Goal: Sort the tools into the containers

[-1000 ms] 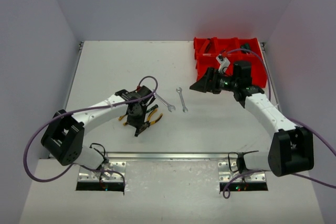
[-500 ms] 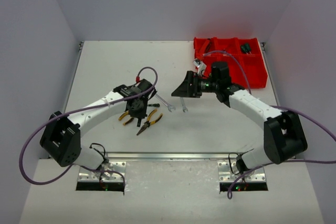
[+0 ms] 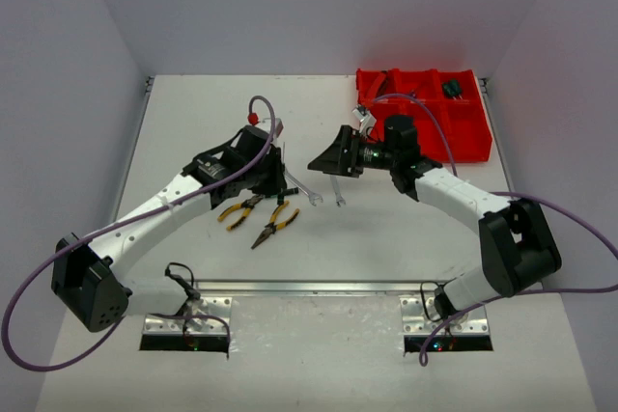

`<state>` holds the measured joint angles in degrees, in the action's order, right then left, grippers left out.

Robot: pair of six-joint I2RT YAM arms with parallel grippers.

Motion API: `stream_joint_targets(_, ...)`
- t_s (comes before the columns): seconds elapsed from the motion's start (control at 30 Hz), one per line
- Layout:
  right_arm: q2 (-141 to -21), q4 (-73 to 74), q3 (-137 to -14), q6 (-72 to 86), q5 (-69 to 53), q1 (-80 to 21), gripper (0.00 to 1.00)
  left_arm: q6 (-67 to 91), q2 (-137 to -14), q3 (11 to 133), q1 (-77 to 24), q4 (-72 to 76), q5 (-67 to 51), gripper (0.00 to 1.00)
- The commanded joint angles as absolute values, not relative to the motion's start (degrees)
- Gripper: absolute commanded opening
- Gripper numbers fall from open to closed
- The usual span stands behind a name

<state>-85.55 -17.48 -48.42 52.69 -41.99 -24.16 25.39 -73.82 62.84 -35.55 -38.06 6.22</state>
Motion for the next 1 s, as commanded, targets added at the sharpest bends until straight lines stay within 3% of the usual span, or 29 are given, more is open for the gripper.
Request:
stream_joint_targets(0.0,-86.34,-26.43,-49.25,55.69,-43.24,-25.74,0.94,23.60,-68.92,57.99,-35.77,-19.87,-15.98,0.00)
stream_joint_targets(0.17,-87.18,-29.00,-49.57,56.95,-44.91,-27.15,0.81,25.48,-68.64,54.41,-35.68,-11.49,-27.10,0.00)
stream_joint_targets(0.23,-87.46,-29.46,-49.66,56.73,-44.93,-27.74,0.67,26.39,-68.87,53.47,-35.77,-9.16,-28.84,0.00)
stream_joint_targets(0.37,-87.23,-30.54,-49.48,56.67,-46.66,-28.32,0.15,27.00,-69.85,53.24,-35.71,-7.60,-29.62,0.00)
stream_joint_targets(0.43,-86.60,-30.28,-48.91,56.45,-46.51,-28.54,0.01,27.30,-69.86,53.02,-35.77,-7.24,-28.16,0.00)
stream_joint_targets(0.5,-85.95,-29.44,-48.67,55.85,-46.07,-28.56,0.00,27.42,-69.93,53.34,-35.77,-8.06,-25.55,0.02)
stream_joint_targets(0.53,-85.45,-28.48,-48.68,55.24,-45.38,-28.56,0.00,27.44,-70.07,53.63,-35.77,-8.93,-23.66,0.15)
stream_joint_targets(0.57,-85.19,-26.63,-48.93,54.16,-44.23,-28.56,0.00,27.50,-70.13,54.02,-35.77,-10.08,-20.92,0.40)
stream_joint_targets(0.6,-84.69,-24.72,-49.35,51.84,-43.18,-28.49,0.00,27.83,-69.82,54.13,-35.69,-10.83,-19.16,0.52)
stream_joint_targets(0.67,-84.36,-18.75,-51.33,49.04,-40.01,-28.32,0.00,27.86,-69.34,54.14,-35.68,-12.75,-15.63,0.90)
stream_joint_targets(0.7,-84.29,-16.87,-52.06,48.18,-38.74,-28.04,0.00,27.86,-69.17,54.23,-35.73,-13.26,-14.48,1.00)
stream_joint_targets(0.97,-89.77,7.57,-65.76,37.30,-20.05,-13.03,0.00,26.19,-64.58,56.18,-35.76,-30.49,9.88,1.00)
